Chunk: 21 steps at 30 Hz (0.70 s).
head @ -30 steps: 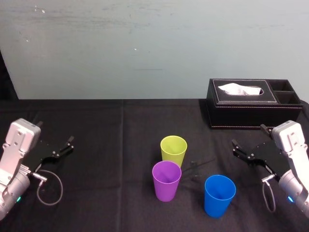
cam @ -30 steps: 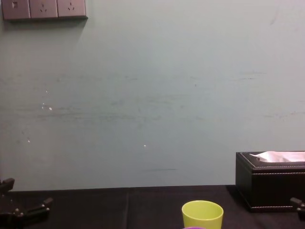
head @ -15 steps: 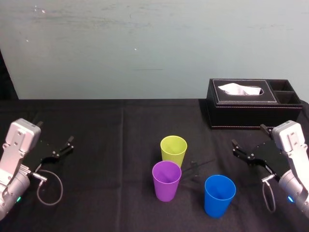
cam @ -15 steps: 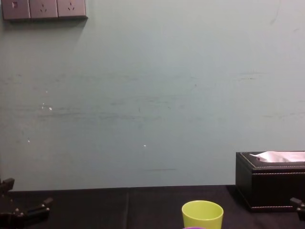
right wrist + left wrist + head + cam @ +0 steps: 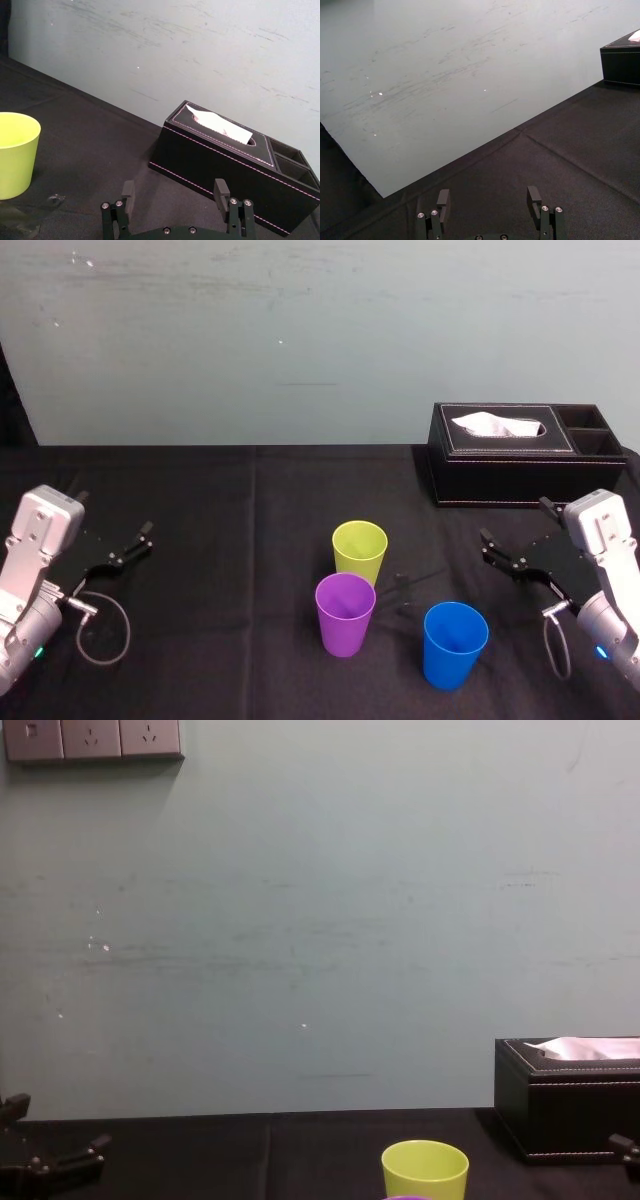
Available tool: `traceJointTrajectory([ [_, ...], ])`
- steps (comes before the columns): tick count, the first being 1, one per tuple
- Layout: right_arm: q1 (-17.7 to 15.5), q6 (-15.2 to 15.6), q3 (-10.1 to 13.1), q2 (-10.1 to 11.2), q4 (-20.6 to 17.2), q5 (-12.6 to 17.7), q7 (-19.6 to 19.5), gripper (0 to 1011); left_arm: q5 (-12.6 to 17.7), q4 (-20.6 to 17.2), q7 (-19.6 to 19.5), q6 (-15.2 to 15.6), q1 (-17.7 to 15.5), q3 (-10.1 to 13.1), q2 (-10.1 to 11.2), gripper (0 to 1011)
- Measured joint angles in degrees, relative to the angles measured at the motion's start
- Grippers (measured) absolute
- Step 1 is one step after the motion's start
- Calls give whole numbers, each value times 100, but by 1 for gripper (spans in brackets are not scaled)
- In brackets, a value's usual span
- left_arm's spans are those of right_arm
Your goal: Stack the three plastic cups sequentially using one hand.
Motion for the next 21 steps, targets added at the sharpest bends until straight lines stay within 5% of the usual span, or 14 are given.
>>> traceJointTrajectory([
  [21, 0, 0, 0, 0, 0, 0, 0, 1003, 0, 0, 0, 0, 0, 0, 0, 1000],
])
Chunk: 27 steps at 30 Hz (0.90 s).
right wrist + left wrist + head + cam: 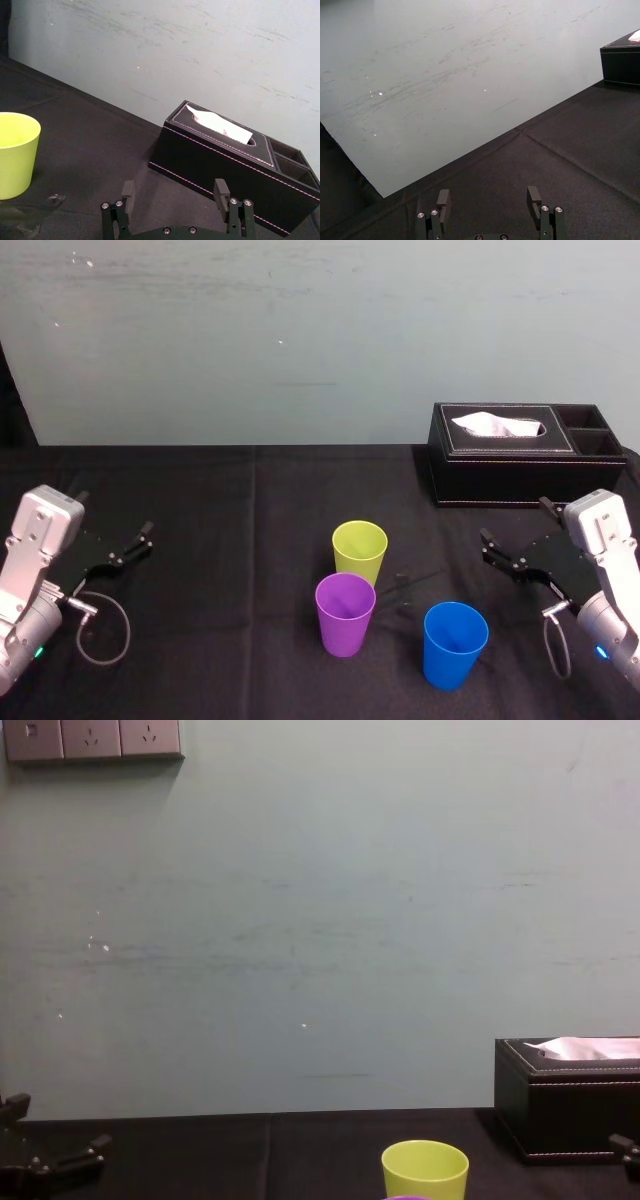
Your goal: Stack the three plastic cups sequentially using one hand.
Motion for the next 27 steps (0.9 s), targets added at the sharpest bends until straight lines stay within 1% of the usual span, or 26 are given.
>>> traceJointTrajectory([
  [12, -10, 0, 18, -4, -9, -1, 8, 1003, 0, 0, 0, 0, 0, 0, 0, 1000],
  [18, -141, -20, 207, 13, -185, 64, 82, 1003, 0, 0, 0, 0, 0, 0, 0, 1000],
  [19, -211, -32, 279, 39, -268, 104, 98, 1003, 0, 0, 0, 0, 0, 0, 0, 1000],
  [21, -291, -41, 353, 75, -366, 155, 127, 1003, 0, 0, 0, 0, 0, 0, 0, 1000],
  [24, -495, -48, 498, 169, -587, 271, 194, 1003, 0, 0, 0, 0, 0, 0, 0, 1000],
  [25, -632, -48, 578, 243, -719, 340, 236, 1003, 0, 0, 0, 0, 0, 0, 0, 1000],
  [27, -787, -44, 679, 324, -882, 420, 279, 1003, 0, 0, 0, 0, 0, 0, 0, 1000],
])
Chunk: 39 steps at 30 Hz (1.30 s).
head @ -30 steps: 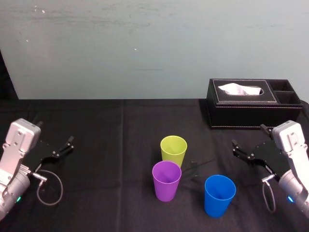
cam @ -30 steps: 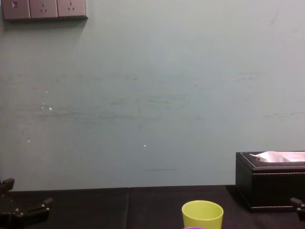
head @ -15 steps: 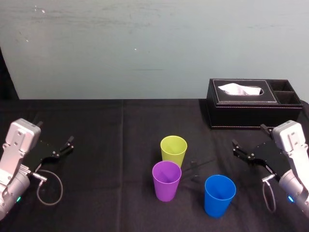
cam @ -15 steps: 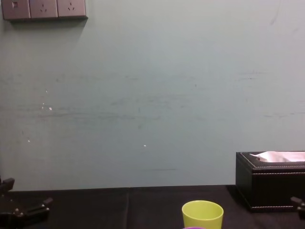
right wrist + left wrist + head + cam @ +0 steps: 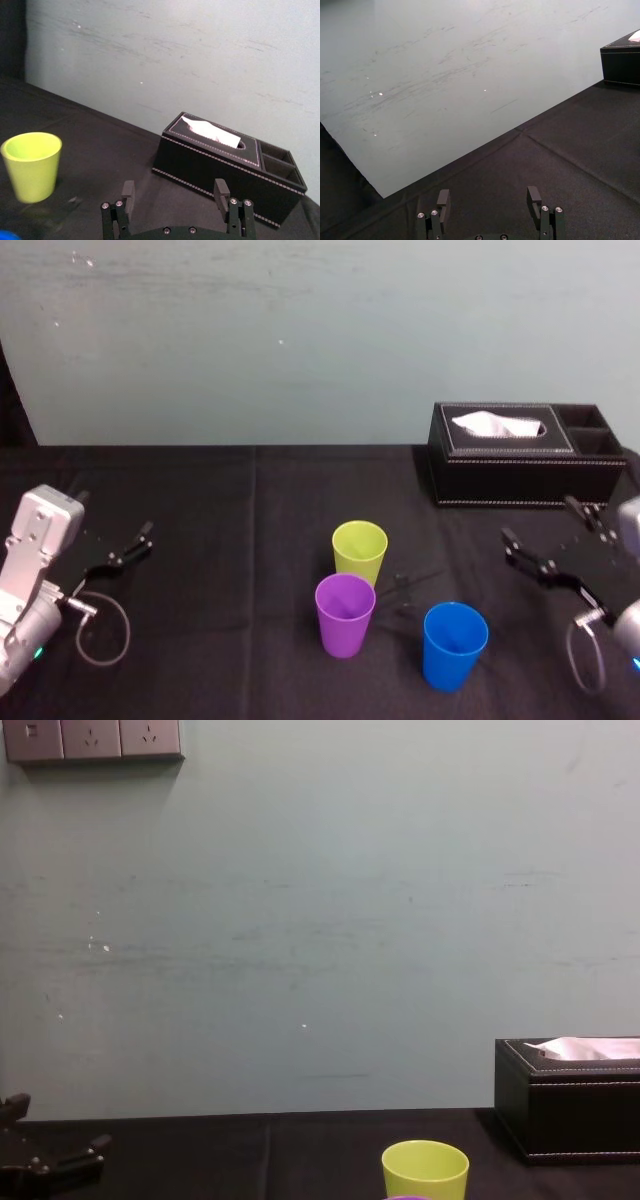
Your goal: Stack the three plastic cups sequentially using one hand.
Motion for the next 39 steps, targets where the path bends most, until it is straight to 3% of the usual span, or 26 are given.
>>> traceJointTrajectory([
  [6, -943, 97, 544, 506, -772, 452, 218, 1003, 0, 0, 0, 0, 0, 0, 0, 1000],
  [7, -943, 97, 544, 506, -772, 452, 218, 1003, 0, 0, 0, 0, 0, 0, 0, 1000],
  [10, -1601, 102, 924, 780, -1185, 697, 300, 1003, 0, 0, 0, 0, 0, 0, 0, 1000],
  [19, -2765, 105, 1525, 1141, -1755, 1035, 526, 1003, 0, 0, 0, 0, 0, 0, 0, 1000],
  [24, -3281, 118, 1666, 1270, -2011, 1031, 699, 1003, 0, 0, 0, 0, 0, 0, 0, 1000],
  [30, -3620, 73, 1683, 1290, -2140, 1003, 915, 1003, 0, 0, 0, 0, 0, 0, 0, 1000],
  [35, -3558, 96, 1508, 1185, -2092, 966, 1053, 1003, 0, 0, 0, 0, 0, 0, 0, 1000],
  [39, -3320, 236, 1283, 997, -1953, 944, 1136, 1003, 0, 0, 0, 0, 0, 0, 0, 1000],
])
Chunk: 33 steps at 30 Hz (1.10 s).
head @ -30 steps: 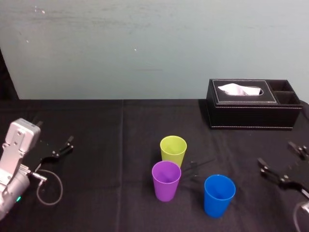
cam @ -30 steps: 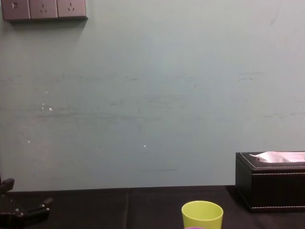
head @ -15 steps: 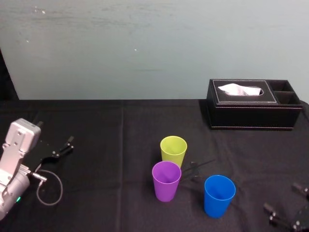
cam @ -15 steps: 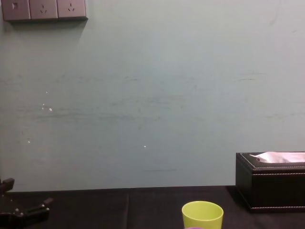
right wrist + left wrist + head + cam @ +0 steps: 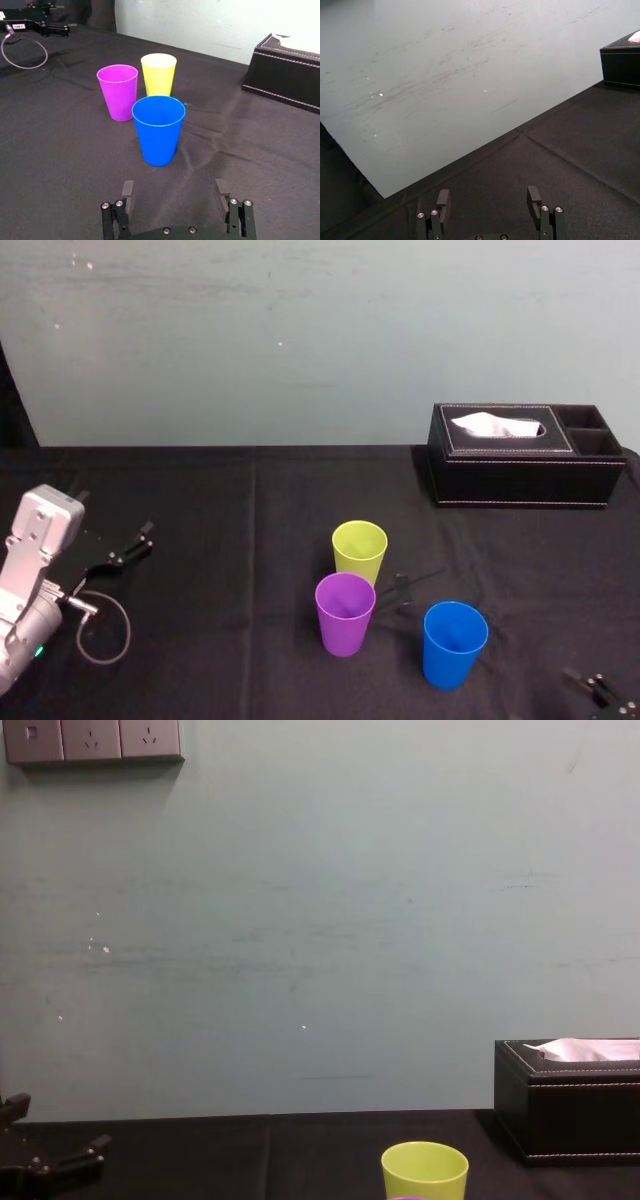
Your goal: Stack the three plastic cups sequentially using one hand.
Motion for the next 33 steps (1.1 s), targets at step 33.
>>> traceJointTrajectory([
  [33, 1514, 636, -777, -1196, 808, -604, 307, 1003, 0, 0, 0, 0, 0, 0, 0, 1000],
])
